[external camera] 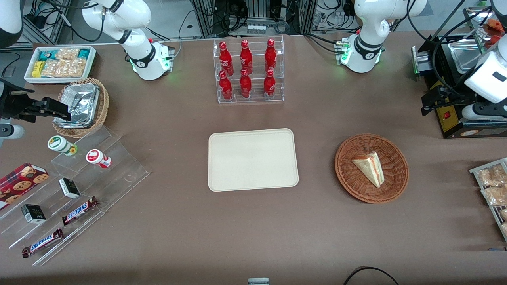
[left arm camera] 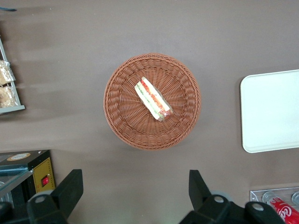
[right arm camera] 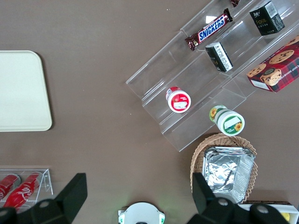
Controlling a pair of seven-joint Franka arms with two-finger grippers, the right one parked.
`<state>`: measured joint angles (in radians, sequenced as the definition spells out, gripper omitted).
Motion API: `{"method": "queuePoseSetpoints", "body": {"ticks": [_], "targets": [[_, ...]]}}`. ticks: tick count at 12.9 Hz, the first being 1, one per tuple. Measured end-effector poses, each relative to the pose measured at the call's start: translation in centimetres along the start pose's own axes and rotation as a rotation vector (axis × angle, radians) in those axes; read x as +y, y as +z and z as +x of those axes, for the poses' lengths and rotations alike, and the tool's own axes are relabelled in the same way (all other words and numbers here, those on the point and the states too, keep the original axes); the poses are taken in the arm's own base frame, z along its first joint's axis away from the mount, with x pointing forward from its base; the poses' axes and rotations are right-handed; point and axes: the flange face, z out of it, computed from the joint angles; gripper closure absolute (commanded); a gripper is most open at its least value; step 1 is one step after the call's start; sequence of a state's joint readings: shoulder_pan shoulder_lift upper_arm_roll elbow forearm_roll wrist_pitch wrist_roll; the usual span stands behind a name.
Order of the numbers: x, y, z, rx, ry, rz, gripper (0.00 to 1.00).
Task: Place sandwich from basket to tray
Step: 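Move the left gripper down over the sandwich in the wicker basket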
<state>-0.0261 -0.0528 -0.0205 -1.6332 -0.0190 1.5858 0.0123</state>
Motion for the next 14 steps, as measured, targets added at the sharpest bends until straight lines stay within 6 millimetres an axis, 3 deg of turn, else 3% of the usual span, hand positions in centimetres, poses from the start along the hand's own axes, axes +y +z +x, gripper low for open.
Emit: {"method": "queuePoseSetpoints", "body": {"ticks": [4,6,10,14], "targets": [[-0.5,0.5,0.2,-0.009,-0.008,0.001,0.0],[-0.7,2.5,1.1,-0.029,-0.021,0.005,0.0],[-0.4,10.2,3.3,-0.003,-0.119,0.006,0.0],[0.3,20.2,2.3,0.036,-0.275,0.001,0.0]]}}
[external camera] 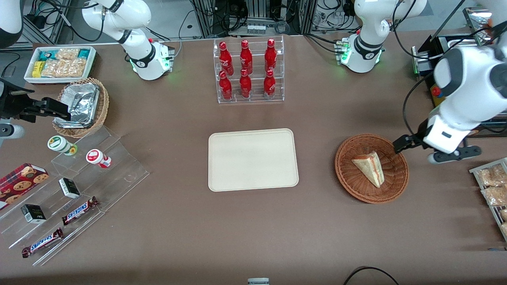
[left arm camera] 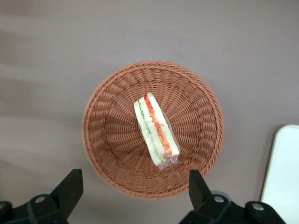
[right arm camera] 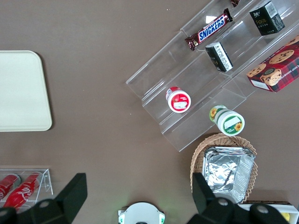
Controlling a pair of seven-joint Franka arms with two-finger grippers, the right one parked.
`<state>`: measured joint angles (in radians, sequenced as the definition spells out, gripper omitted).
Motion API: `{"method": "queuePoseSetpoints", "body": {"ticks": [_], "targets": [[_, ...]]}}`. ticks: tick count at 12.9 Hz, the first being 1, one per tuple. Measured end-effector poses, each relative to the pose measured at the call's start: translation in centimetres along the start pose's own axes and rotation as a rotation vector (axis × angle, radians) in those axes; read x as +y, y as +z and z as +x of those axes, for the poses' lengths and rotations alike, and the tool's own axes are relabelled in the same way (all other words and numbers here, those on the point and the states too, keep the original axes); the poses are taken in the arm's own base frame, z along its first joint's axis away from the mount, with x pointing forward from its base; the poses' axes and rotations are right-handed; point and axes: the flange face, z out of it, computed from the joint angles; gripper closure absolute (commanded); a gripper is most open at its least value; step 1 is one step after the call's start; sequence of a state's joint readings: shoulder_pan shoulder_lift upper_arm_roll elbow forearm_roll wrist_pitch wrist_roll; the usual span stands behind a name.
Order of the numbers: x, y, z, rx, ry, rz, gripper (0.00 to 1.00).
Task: Place sandwich from basket to tray
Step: 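Move the left gripper down over the sandwich in the wicker basket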
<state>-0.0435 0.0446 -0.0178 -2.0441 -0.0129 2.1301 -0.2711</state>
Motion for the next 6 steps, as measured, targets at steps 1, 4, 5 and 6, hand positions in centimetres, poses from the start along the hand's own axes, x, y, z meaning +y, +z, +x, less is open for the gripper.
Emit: {"method": "queuePoseSetpoints", "body": {"ticks": [1,4,5,6], "targets": [[0.5,1.7,-0.6,-0.003,-0.035,0.0,0.0],[3.3,5.3,-1.3,-0.005,-0.127,-0.007,0.0],[4.0,6.3,-1.3,-0.01,-0.14,-0.007,0.0],[4.2,7.2,-1.3,-0.013,-0.145,-0.008,0.0]]}}
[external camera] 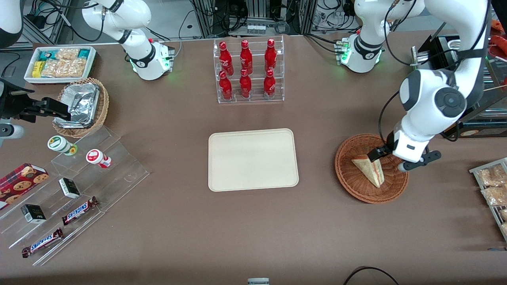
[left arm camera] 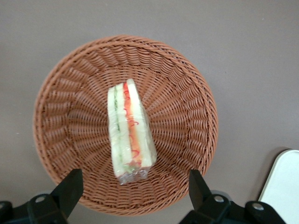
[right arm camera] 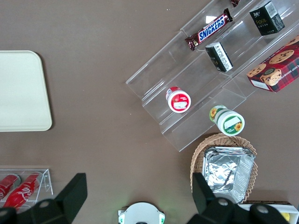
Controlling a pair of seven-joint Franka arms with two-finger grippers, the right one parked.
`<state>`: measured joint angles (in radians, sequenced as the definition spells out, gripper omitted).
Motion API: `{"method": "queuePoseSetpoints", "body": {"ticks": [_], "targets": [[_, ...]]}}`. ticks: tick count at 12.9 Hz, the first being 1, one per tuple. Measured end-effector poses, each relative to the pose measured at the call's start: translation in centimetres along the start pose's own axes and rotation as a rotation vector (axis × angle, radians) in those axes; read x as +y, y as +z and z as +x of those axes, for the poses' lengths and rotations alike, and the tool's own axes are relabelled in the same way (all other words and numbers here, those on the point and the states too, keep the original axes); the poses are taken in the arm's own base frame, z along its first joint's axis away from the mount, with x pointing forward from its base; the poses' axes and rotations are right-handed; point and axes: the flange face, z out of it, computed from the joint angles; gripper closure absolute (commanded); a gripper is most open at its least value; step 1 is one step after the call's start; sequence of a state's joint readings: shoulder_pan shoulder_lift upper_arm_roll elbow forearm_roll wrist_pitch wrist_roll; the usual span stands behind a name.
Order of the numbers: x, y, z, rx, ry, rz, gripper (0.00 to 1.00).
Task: Place sandwich from basket to tray
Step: 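Move the left gripper down over the sandwich in the wicker basket, then close the left gripper on the wrapped sandwich's crust edge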
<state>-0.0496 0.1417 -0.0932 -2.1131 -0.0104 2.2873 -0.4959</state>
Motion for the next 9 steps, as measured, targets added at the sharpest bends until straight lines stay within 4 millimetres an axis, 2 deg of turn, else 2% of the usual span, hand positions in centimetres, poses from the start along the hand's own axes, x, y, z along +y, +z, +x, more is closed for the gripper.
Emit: {"method": "queuePoseSetpoints", "body": {"ticks": [4,9], "targets": [[0.1,3.6,0.6,0.002,-0.006,-0.003,0.0],[-0.2,7.6,0.1,-0.001,0.004,0.01,0.01]]}}
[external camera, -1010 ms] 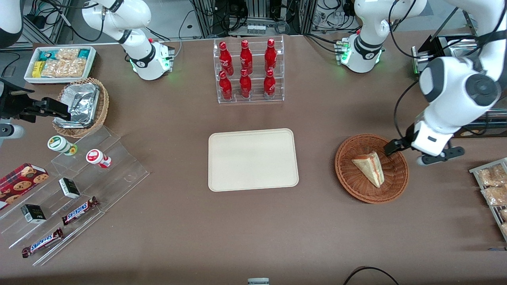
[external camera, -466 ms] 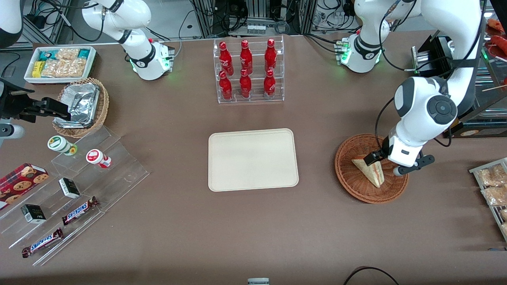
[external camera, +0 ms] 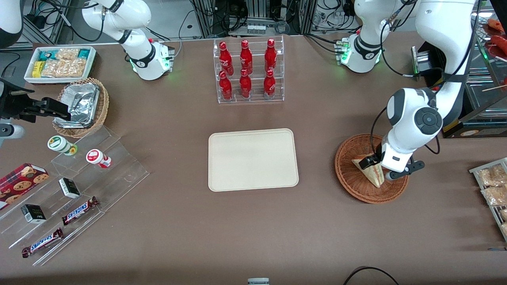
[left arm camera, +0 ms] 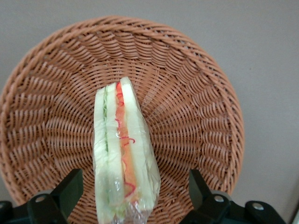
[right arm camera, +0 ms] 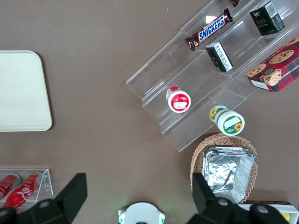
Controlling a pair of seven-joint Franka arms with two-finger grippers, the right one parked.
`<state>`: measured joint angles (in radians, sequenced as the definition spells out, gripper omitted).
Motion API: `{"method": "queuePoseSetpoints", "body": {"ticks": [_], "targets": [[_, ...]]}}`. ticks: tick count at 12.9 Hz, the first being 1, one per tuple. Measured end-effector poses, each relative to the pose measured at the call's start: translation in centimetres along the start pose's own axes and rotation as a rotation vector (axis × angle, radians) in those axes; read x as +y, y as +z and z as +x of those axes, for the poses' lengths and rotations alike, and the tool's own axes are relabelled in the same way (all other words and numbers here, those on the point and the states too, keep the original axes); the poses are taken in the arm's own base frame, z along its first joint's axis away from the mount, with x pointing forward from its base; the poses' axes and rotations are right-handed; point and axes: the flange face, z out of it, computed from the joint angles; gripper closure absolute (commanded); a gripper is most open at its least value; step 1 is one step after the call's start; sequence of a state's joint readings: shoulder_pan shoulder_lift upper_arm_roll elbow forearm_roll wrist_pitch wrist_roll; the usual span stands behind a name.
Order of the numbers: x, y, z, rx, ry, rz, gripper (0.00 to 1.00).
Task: Place sandwich from basket to tray
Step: 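Close the left gripper on the wrapped sandwich's crust edge, then lift the sandwich and carry it with the left gripper over the cream tray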
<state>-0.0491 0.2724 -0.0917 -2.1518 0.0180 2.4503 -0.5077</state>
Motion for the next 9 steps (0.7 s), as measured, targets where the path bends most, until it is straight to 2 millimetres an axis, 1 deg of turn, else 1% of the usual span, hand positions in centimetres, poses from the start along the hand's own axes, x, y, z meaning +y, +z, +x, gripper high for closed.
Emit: {"method": "queuePoseSetpoints", "body": {"ticks": [1,3,4,7,9], "targets": [[-0.1,0.8,-0.2,0.002,-0.001,-0.002,0.17],[-0.4,2.0,-0.4,-0.006,-0.003,0.001,0.87],[-0.4,2.2,-0.4,-0.008,-0.004,0.003,1.0],[-0.6,2.1,-0.3,-0.005,-0.005,0.005,1.0],[-0.5,1.6,0.0,0.005,-0.004,0.001,1.0]]}}
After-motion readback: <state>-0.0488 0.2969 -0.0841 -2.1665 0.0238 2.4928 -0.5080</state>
